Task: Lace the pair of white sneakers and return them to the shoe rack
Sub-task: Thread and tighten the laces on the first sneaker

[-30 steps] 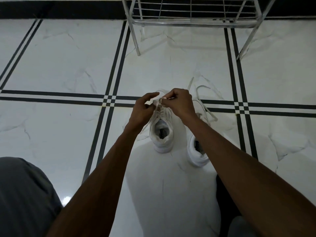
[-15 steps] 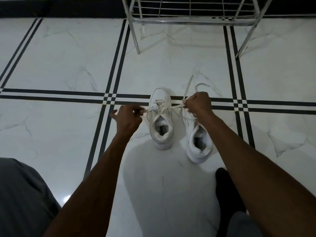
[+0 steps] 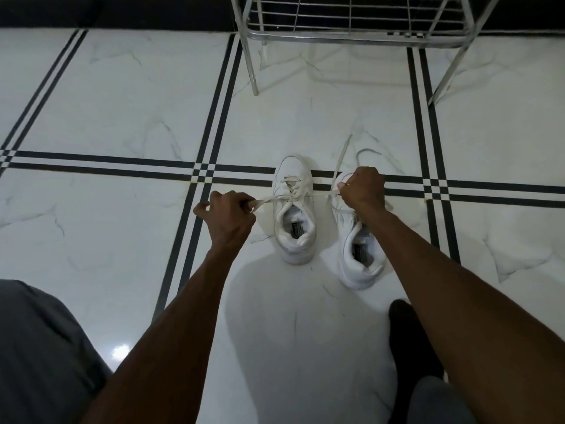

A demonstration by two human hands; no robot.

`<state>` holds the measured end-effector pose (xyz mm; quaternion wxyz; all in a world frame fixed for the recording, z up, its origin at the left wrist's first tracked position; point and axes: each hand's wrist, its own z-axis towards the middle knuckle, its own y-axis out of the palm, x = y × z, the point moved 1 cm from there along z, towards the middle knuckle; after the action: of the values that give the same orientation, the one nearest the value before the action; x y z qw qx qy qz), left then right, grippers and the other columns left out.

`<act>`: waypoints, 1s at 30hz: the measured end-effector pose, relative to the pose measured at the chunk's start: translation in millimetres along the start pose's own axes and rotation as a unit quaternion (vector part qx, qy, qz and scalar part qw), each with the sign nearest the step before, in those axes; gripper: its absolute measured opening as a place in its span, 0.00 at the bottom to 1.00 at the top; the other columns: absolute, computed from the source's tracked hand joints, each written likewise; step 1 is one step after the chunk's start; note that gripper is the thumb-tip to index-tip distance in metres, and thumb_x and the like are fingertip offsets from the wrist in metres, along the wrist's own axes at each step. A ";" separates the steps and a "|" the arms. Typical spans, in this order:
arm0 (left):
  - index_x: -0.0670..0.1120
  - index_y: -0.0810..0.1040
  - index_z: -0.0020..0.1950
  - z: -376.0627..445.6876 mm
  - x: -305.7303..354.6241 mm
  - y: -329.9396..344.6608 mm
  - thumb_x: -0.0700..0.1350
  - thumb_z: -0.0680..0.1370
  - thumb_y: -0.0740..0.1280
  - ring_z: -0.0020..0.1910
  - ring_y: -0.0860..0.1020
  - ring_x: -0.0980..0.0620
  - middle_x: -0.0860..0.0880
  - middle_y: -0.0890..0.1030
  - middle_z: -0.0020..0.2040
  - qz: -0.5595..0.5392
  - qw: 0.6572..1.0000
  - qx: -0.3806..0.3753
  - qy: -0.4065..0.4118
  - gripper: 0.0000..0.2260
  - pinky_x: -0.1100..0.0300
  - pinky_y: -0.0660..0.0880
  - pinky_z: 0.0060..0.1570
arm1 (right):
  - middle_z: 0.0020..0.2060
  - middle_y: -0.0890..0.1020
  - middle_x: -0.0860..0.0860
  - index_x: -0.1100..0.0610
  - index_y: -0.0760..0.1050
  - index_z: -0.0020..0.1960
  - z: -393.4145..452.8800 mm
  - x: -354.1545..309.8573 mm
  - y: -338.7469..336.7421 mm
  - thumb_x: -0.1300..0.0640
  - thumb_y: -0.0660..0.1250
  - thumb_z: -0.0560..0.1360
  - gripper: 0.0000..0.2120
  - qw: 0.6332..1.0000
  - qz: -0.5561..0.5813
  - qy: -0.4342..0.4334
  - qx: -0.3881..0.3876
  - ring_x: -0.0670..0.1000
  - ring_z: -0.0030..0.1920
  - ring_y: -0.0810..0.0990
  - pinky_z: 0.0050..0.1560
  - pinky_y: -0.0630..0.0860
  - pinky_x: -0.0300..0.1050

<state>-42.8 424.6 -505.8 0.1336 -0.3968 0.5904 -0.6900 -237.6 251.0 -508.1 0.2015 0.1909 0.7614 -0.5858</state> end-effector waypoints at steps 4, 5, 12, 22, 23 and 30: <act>0.53 0.88 0.49 0.7 -5.1 6.0 0.45 0.77 0.69 0.56 0.78 0.47 0.51 0.86 0.44 -0.041 0.998 -0.017 -0.037 0.08 0.38 0.64 0.64 | 0.55 0.83 0.63 0.64 0.79 0.53 -5.4 -1.3 2.6 0.58 0.73 0.74 0.12 1.000 0.008 -0.011 0.002 0.63 0.59 0.80 0.48 0.73 0.45; 0.53 0.88 0.50 2.5 -4.9 5.8 0.46 0.78 0.70 0.54 0.78 0.48 0.52 0.87 0.44 -0.057 0.997 -0.024 -0.045 0.07 0.38 0.64 0.65 | 0.55 0.83 0.63 0.65 0.79 0.53 -6.2 -2.8 1.4 0.59 0.73 0.74 0.11 1.000 0.009 -0.017 -0.003 0.63 0.59 0.81 0.47 0.71 0.44; 0.56 0.83 0.59 13.1 -0.9 1.8 0.48 0.82 0.67 0.61 0.80 0.48 0.52 0.85 0.59 -0.141 0.986 -0.091 -0.010 0.09 0.40 0.67 0.68 | 0.53 0.84 0.57 0.61 0.80 0.54 -1.1 -11.2 -7.7 0.62 0.76 0.71 0.13 0.986 0.031 -0.155 -0.057 0.59 0.56 0.82 0.56 0.78 0.50; 0.56 0.84 0.60 7.2 19.2 21.4 0.48 0.82 0.66 0.63 0.79 0.51 0.54 0.86 0.57 -0.122 0.985 -0.121 0.020 0.10 0.38 0.61 0.70 | 0.47 0.86 0.56 0.60 0.84 0.49 -24.7 -16.7 14.2 0.64 0.70 0.75 0.05 0.944 0.017 -0.275 -0.182 0.55 0.49 0.83 0.55 0.79 0.52; 0.56 0.85 0.59 5.7 19.0 22.0 0.48 0.82 0.66 0.60 0.80 0.52 0.54 0.87 0.53 -0.128 0.986 -0.109 0.019 0.10 0.38 0.61 0.69 | 0.42 0.86 0.55 0.60 0.83 0.44 -26.0 -16.1 15.4 0.64 0.69 0.74 0.03 0.947 0.017 -0.274 -0.165 0.55 0.45 0.83 0.52 0.80 0.55; 0.49 0.82 0.49 -1.9 19.2 27.7 0.43 0.79 0.68 0.60 0.78 0.45 0.52 0.85 0.47 0.048 0.990 -0.019 0.129 0.03 0.35 0.57 0.71 | 0.42 0.83 0.56 0.59 0.77 0.44 -41.6 -19.9 16.5 0.61 0.64 0.76 0.04 0.936 -0.119 -0.325 -0.063 0.60 0.47 0.80 0.42 0.72 0.52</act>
<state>-64.4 406.1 -523.8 0.0820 -0.2785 0.6338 -0.7170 -215.5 294.2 -501.3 0.3787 -0.1145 0.7070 -0.5862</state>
